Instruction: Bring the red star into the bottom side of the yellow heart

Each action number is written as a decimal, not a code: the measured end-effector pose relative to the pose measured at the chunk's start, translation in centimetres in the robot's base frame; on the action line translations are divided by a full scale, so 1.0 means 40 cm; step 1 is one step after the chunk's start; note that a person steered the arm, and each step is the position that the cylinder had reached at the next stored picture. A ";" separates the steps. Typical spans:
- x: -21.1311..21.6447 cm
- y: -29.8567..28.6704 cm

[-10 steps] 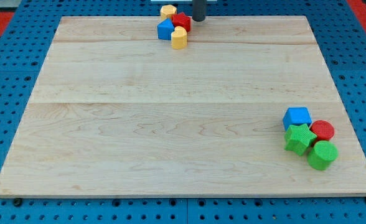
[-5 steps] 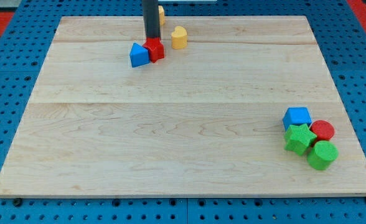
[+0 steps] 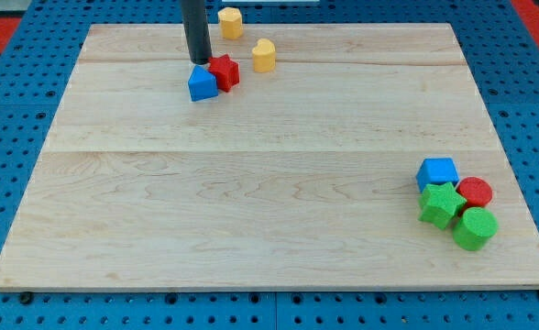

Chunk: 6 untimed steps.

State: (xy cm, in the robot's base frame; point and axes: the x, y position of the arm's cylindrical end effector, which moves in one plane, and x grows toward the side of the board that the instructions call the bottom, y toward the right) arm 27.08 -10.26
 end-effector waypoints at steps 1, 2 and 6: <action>0.001 0.000; 0.004 0.000; 0.004 -0.011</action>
State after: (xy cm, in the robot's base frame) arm 27.24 -10.72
